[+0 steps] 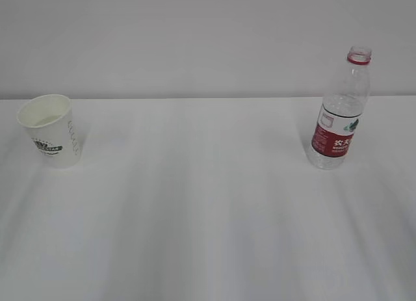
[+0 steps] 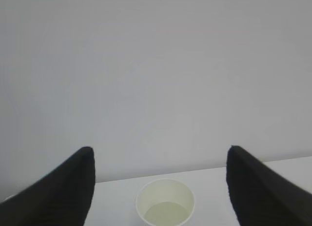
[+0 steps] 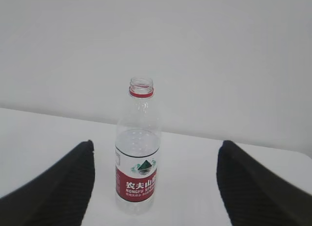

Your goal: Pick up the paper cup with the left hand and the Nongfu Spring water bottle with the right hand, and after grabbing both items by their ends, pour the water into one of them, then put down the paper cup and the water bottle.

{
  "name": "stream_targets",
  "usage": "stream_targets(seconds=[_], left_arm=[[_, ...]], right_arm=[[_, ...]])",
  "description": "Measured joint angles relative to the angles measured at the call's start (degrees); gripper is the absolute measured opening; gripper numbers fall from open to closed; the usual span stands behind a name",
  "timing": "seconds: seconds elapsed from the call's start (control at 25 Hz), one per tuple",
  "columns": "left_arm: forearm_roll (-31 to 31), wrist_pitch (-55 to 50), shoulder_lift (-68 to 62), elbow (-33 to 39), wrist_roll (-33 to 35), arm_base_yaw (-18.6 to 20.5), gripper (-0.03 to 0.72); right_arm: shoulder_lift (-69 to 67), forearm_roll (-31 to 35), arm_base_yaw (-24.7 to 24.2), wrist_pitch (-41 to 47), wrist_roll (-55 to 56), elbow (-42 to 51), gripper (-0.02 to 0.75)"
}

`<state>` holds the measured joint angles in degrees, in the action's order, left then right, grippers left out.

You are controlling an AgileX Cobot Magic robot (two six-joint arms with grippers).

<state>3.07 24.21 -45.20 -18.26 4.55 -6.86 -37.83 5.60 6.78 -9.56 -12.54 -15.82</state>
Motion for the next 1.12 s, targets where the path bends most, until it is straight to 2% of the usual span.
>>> stream_targets(seconds=[0.2, 0.48, 1.12], left_arm=[[0.0, -10.3, 7.8, -0.6, 0.1, 0.0, 0.605], [-2.5, -27.0, 13.6, -7.1, 0.1, 0.0, 0.592], [-3.1, -54.4, 28.9, -11.2, 0.1, 0.0, 0.585]], right_arm=[[2.5, 0.0, 0.0, 3.7, 0.0, 0.0, 0.588], [8.0, 0.5, 0.0, 10.5, 0.0, -0.4, 0.589], [16.6, 0.5, 0.0, 35.2, -0.1, -11.4, 0.588]])
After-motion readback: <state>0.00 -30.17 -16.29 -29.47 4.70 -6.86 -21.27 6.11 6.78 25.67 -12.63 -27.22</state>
